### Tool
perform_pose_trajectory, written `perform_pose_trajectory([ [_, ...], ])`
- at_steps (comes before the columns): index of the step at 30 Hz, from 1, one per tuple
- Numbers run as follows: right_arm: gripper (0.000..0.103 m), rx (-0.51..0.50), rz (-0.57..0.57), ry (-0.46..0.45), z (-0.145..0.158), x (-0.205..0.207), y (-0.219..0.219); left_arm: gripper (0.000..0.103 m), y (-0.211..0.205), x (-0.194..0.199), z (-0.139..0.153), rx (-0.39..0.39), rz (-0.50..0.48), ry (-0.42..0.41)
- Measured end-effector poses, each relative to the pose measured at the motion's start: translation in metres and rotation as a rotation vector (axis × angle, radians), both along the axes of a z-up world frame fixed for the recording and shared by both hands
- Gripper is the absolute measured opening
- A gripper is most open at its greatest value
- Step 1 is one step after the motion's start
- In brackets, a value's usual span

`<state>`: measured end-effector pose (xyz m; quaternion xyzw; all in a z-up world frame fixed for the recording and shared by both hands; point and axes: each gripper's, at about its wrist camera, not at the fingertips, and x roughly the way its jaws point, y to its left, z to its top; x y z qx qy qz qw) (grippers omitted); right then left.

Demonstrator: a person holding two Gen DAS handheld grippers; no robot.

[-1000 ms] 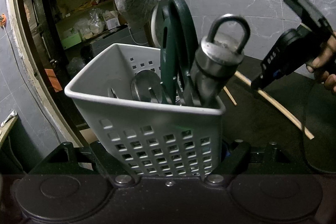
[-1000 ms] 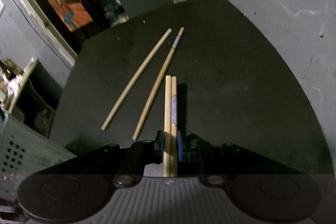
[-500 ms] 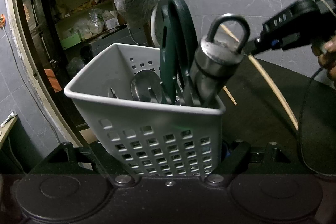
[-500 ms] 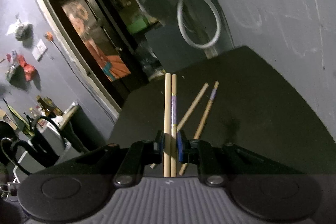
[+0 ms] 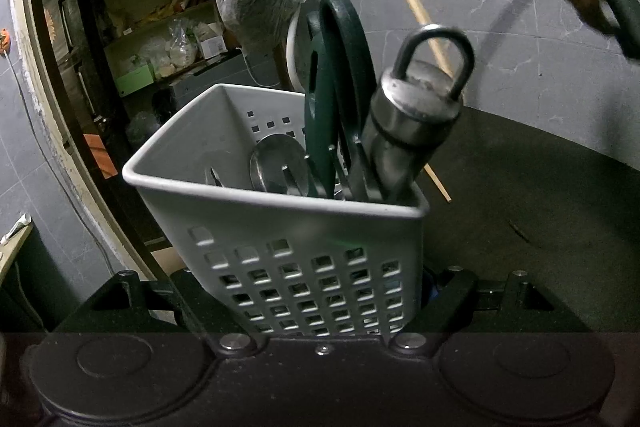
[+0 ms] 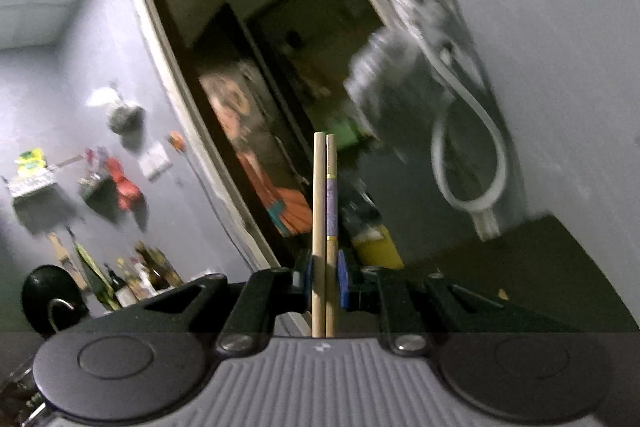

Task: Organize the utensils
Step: 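Lower the chopsticks into the white caddy and open the right gripper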

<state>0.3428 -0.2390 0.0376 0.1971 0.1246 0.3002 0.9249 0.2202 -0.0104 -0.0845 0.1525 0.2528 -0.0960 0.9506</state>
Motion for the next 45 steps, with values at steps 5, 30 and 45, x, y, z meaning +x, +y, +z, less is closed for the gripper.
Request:
perform_pose_trajectory([
  [5, 0.015, 0.022, 0.038, -0.110, 0.035, 0.008, 0.020, 0.084, 0.000, -0.001, -0.001, 0.000, -0.001, -0.001],
  [30, 0.015, 0.021, 0.163, -0.122, 0.005, -0.005, 0.100, 0.084, 0.003, -0.002, -0.005, -0.014, 0.000, -0.012],
  [45, 0.016, -0.068, 0.190, -0.060, -0.030, -0.028, 0.113, 0.084, 0.004, -0.002, -0.005, -0.015, 0.000, -0.011],
])
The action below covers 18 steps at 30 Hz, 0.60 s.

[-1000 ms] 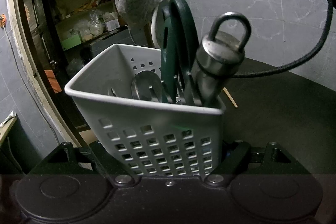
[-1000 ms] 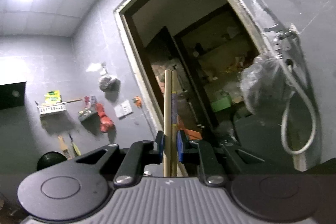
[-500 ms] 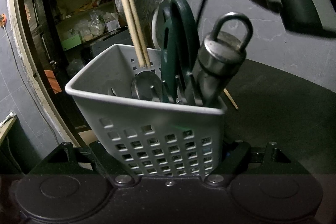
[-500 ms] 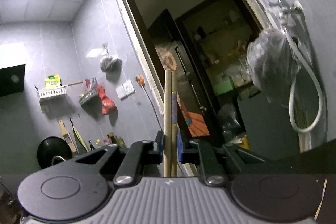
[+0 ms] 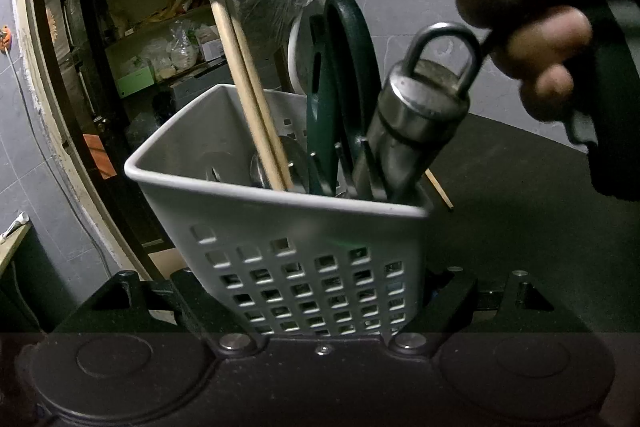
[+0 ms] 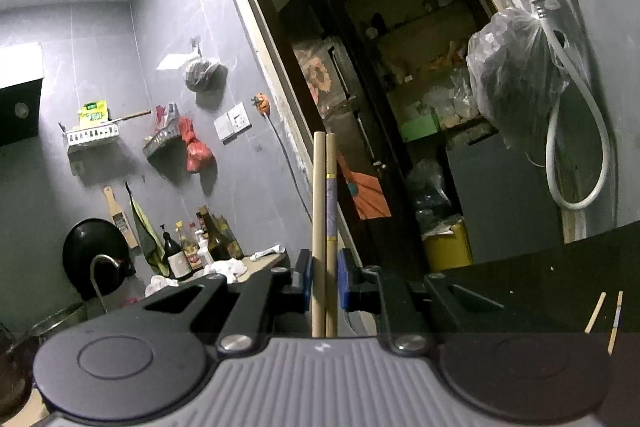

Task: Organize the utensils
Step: 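Lower the chopsticks into the white caddy and open the right gripper, then move the open right gripper back down to the remaining two chopsticks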

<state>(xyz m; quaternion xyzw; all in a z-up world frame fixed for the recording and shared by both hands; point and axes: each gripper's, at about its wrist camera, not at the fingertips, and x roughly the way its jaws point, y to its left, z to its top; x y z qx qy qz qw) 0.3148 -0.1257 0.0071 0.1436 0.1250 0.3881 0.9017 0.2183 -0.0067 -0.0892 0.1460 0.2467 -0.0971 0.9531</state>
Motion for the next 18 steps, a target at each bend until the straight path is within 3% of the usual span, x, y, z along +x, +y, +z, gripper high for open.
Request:
perform_pose_trajectory([
  [4, 0.019, -0.016, 0.015, -0.004, -0.001, -0.006, -0.002, 0.084, 0.000, 0.000, 0.000, 0.000, 0.000, 0.000],
  [6, 0.031, -0.020, 0.028, -0.005, 0.000, -0.009, -0.004, 0.084, 0.000, 0.000, 0.000, -0.001, 0.000, 0.000],
  [9, 0.037, -0.018, 0.028, -0.007, 0.001, -0.013, -0.008, 0.084, 0.000, 0.000, 0.000, 0.001, -0.001, 0.000],
  [12, 0.059, 0.000, 0.001, -0.027, 0.009, -0.018, -0.017, 0.084, 0.000, 0.000, 0.000, 0.001, -0.001, -0.001],
  [16, 0.080, 0.019, -0.063, -0.059, 0.021, -0.024, -0.037, 0.084, 0.000, 0.000, -0.001, 0.001, -0.001, -0.002],
  [18, 0.097, 0.014, -0.118, -0.067, 0.024, -0.024, -0.050, 0.084, 0.000, 0.000, -0.001, 0.002, -0.002, -0.002],
])
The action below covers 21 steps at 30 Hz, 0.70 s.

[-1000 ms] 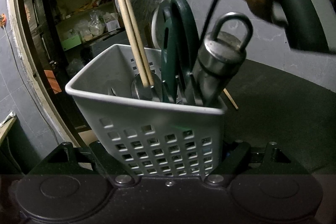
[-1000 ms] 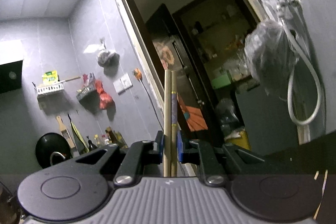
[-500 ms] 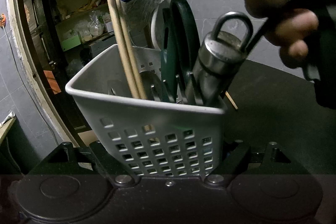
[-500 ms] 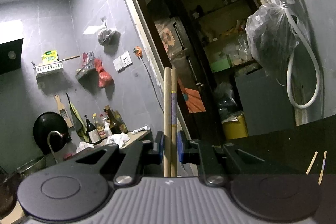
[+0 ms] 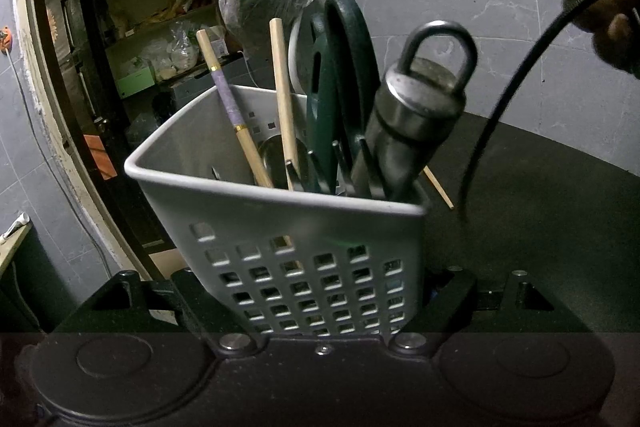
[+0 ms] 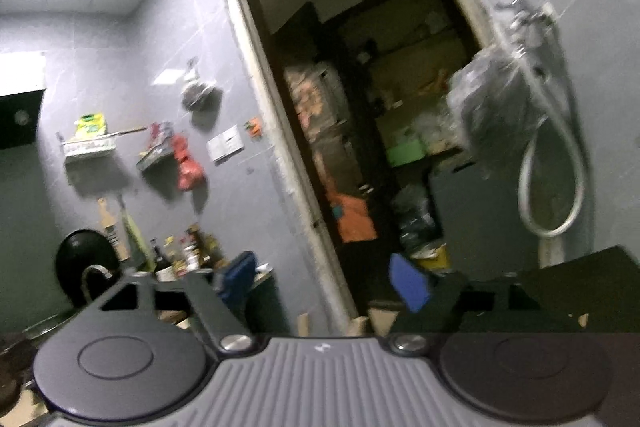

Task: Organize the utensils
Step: 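Move the open right gripper back down to the remaining two chopsticks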

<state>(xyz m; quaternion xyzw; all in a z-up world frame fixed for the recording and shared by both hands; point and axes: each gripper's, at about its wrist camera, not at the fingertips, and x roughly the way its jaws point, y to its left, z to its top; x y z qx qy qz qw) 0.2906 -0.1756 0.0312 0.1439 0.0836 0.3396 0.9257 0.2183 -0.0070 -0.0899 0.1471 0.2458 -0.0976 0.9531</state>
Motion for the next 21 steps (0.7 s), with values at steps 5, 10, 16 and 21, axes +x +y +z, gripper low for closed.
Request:
perform_pose_trajectory([
  [5, 0.103, -0.043, -0.143, 0.065, -0.012, 0.010, -0.032, 0.084, 0.000, 0.000, 0.000, 0.002, -0.002, 0.004],
  [10, 0.103, -0.134, -0.310, 0.252, -0.047, 0.034, -0.052, 0.084, 0.000, 0.001, 0.003, 0.003, 0.000, 0.010],
  [16, 0.103, -0.200, -0.383, 0.503, -0.100, 0.089, -0.061, 0.085, 0.000, 0.003, 0.004, 0.005, 0.005, 0.017],
  [21, 0.103, -0.271, -0.344, 0.563, -0.124, 0.132, -0.039, 0.085, -0.001, 0.005, 0.004, 0.005, 0.015, 0.022],
])
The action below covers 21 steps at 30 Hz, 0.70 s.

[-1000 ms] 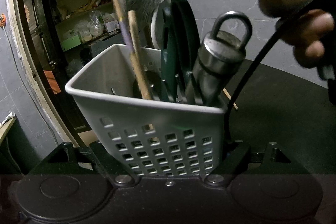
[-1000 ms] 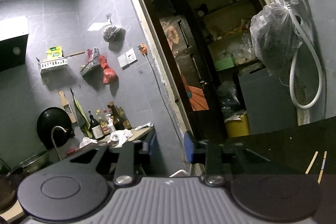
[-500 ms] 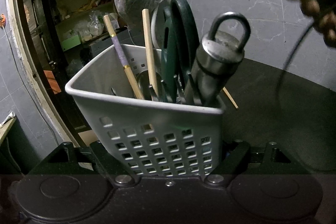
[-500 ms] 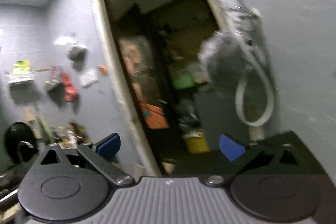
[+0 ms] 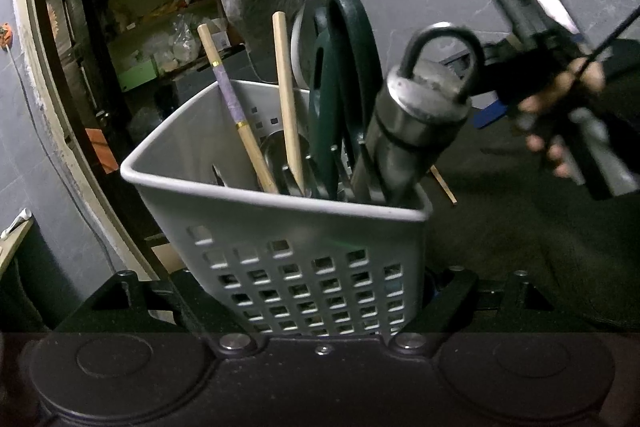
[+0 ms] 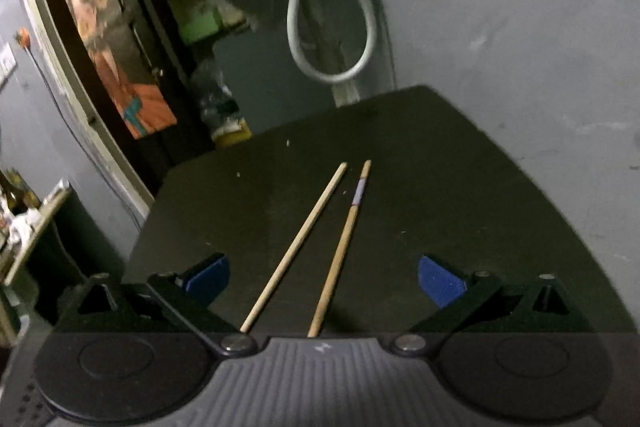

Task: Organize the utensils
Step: 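Move the open right gripper back down to the remaining two chopsticks, then close the right gripper on both remaining chopsticks together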

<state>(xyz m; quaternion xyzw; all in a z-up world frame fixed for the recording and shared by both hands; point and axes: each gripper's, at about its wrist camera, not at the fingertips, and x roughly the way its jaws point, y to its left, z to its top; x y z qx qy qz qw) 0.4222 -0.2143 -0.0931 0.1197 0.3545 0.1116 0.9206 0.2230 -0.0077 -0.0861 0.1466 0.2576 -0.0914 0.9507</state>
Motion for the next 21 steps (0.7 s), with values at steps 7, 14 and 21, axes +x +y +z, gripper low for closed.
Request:
perform_pose_trajectory([
  [7, 0.103, -0.144, 0.037, 0.036, -0.017, 0.028, 0.042, 0.086, -0.001, 0.002, 0.000, -0.005, 0.010, 0.005],
  [14, 0.099, -0.213, -0.010, 0.077, -0.032, 0.043, 0.048, 0.087, 0.000, 0.003, 0.000, -0.008, 0.017, 0.008],
  [21, 0.084, -0.290, -0.012, 0.058, -0.035, 0.038, 0.054, 0.087, 0.002, 0.004, 0.000, -0.011, 0.014, 0.010],
])
